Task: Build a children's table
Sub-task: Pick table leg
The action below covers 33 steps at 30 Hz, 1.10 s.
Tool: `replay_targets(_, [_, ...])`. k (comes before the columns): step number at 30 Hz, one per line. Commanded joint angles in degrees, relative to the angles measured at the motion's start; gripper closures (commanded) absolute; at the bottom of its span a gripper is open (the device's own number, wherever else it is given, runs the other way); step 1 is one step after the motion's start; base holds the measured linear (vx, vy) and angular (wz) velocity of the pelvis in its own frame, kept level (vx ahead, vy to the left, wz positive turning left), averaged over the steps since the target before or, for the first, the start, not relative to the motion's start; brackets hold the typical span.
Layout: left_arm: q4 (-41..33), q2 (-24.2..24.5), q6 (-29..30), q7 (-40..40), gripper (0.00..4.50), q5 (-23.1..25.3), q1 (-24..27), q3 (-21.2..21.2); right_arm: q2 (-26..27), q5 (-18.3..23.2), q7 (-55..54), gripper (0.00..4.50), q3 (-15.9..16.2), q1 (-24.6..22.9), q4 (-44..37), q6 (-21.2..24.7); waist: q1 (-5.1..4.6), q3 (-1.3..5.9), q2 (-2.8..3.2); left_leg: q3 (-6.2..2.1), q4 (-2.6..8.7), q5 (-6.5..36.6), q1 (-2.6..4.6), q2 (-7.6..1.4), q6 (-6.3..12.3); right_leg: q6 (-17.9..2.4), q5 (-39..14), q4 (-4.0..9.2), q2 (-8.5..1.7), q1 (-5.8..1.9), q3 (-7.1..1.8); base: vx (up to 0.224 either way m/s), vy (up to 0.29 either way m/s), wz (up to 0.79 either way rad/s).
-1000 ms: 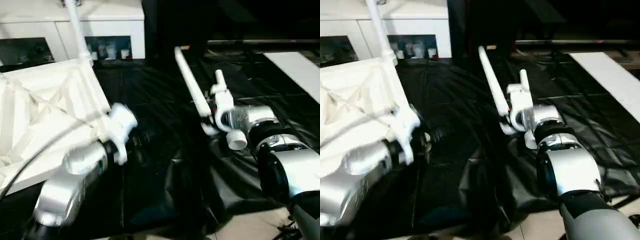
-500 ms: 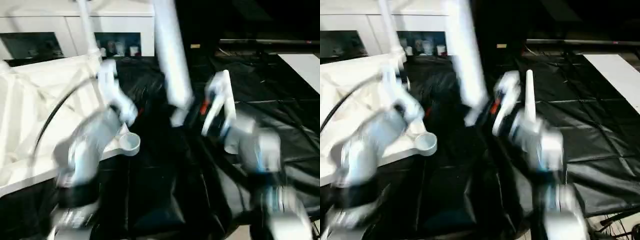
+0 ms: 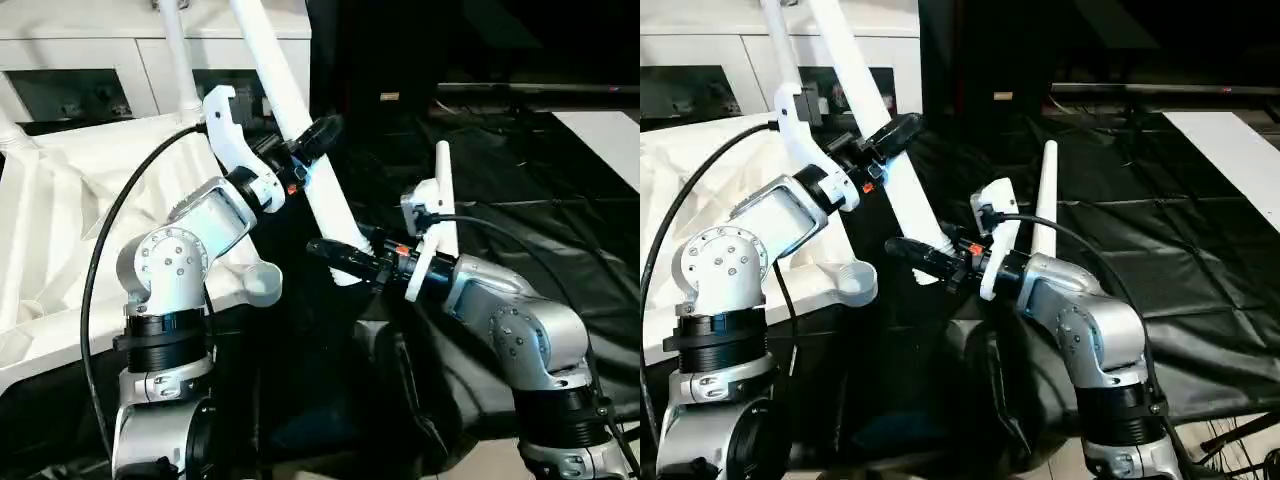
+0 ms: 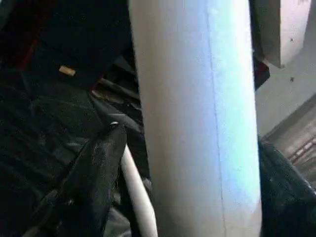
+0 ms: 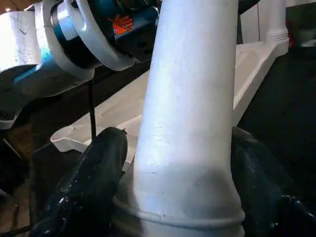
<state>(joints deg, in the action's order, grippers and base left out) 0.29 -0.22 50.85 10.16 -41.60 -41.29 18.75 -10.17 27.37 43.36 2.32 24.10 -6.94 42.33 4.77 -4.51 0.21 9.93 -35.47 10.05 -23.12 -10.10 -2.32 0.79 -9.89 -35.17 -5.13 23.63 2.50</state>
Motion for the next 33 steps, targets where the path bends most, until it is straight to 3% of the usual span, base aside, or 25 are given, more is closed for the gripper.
replay_targets(1, [0.2,0.1,0.9,-1.5,1.26,-1.0,-1.5,1.2,-0.1,0.0,-0.4,1.83,-0.1,0.1,-2.4,0.1,-0.14,4.40,0.32,-1.19,5.31,16.1,1.51,-2.12,-2.78,-8.3,-17.2,4.70,-2.33,-2.19,-1.65,0.000,0.000,0.00])
replay_targets(11, [-1.3,0.6,1.2,0.4,2.11,-4.7,-1.5,1.5,-1.1,-0.5,-1.5,1.83,1.8,0.5,-2.5,-0.5,0.07,4.83,0.24,-0.76,4.79,8.9,1.35,-2.08,-0.72,-12.0,-5.9,3.52,-2.25,-2.86,-1.71,0.000,0.000,0.00])
replay_targets(16, [-1.3,0.4,1.6,0.6,2.52,-5.3,-1.4,1.6,-1.2,-0.6,-1.6,1.83,1.9,0.6,-2.5,-0.5,0.05,4.46,0.36,-0.73,5.06,12.3,1.50,-2.12,-1.41,-11.4,-10.9,4.09,-2.37,-2.77,-1.78,0.000,0.000,0.00])
replay_targets(22, [-0.8,1.7,1.8,1.8,2.64,-6.9,-1.7,1.0,-2.4,-1.5,-1.6,1.83,2.6,0.6,-2.7,-2.3,0.02,4.38,0.45,-0.90,5.28,14.5,1.62,-2.14,-2.64,-9.5,-14.1,4.42,-2.33,-2.57,-1.77,0.000,0.000,0.00])
replay_targets(23, [-0.8,1.7,1.8,1.8,2.64,-6.9,-1.7,1.0,-2.4,-1.5,-1.6,1.27,2.6,0.6,-2.7,-2.3,0.01,4.43,0.46,-0.88,5.24,14.4,1.66,-2.15,-2.74,-9.4,-13.8,4.43,-2.34,-2.53,-1.79,0.000,0.000,0.00])
replay_targets(26, [-0.6,2.6,2.0,2.7,2.65,-7.3,-2.0,0.8,-2.0,-0.2,-1.8,1.07,1.6,1.1,-2.0,-1.6,0.01,4.52,0.50,-0.90,5.21,13.8,1.59,-2.10,-2.55,-9.5,-13.3,4.26,-2.31,-2.55,-1.78,0.000,0.000,0.00])
replay_targets(27, [-0.6,3.3,2.4,3.5,2.65,-7.7,-2.0,0.6,-1.5,3.5,-1.5,0.79,-1.3,1.9,-2.0,0.6,-0.03,4.55,0.47,-0.86,5.18,13.7,1.66,-2.08,-2.32,-9.8,-12.7,4.23,-2.28,-2.56,-1.79,0.000,0.000,0.00])
replay_targets(31, [-1.1,4.8,3.6,5.8,2.66,-9.1,-1.8,0.0,-2.4,9.7,-0.9,0.67,-7.1,4.4,-0.9,4.7,0.02,4.78,0.55,-0.78,5.01,11.9,1.76,-2.03,-1.87,-11.1,-9.7,3.80,-2.14,-2.71,-1.69,0.000,0.000,0.00])
replay_targets(33, [-1.4,5.3,4.0,6.7,2.66,-9.4,-1.5,-0.4,-3.5,12.7,-0.8,0.39,-10.0,6.0,0.2,7.1,0.16,4.81,0.62,-0.72,4.93,11.1,1.73,-2.04,-1.80,-11.6,-8.8,3.70,-2.12,-2.76,-1.67,0.000,0.000,0.00])
